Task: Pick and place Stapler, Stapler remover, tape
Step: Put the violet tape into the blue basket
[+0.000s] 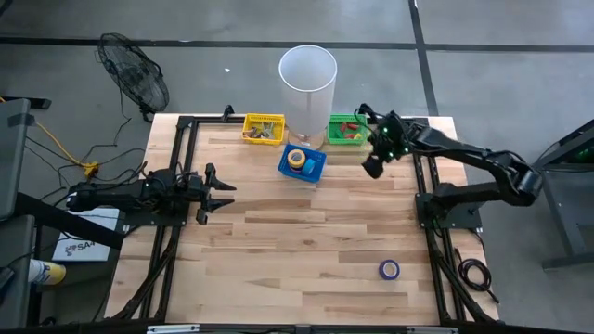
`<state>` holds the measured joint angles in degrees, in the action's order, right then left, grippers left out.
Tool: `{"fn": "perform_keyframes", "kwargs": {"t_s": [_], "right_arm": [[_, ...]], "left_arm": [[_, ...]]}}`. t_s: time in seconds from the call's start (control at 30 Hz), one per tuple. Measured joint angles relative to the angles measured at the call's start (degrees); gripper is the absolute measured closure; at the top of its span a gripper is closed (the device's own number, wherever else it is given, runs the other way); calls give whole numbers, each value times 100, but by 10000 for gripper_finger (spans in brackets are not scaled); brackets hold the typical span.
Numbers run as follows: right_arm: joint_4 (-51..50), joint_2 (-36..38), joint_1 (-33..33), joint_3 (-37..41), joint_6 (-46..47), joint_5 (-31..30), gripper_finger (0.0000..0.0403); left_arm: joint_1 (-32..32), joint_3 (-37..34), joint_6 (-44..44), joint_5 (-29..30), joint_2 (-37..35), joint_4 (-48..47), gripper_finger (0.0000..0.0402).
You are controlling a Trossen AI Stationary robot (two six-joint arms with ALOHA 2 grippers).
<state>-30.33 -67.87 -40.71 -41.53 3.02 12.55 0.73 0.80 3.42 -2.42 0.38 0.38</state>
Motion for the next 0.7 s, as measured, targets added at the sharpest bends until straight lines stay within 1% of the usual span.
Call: {"fn": "perform_keyframes", "kwargs": {"t_s": [0.17, 0.33, 0.43, 0.53, 0.7], "right_arm": [[-1278, 388, 484, 1, 421, 26, 138], [-2340, 726, 1289, 0, 1194, 21, 137], [-2736, 875, 1959, 0, 1920, -37, 137], [-2978, 950, 2761, 1, 2702, -226, 137], [-2962, 942, 4105, 1, 3932, -470, 137]], "left_arm": [[0, 0, -13, 1, 2, 2, 227], [0, 0, -13, 5, 0, 2, 227], [0, 0, -13, 5, 0, 2, 227], [0, 0, -13, 5, 0, 2, 227], [0, 0, -13, 16, 2, 2, 227]]}}
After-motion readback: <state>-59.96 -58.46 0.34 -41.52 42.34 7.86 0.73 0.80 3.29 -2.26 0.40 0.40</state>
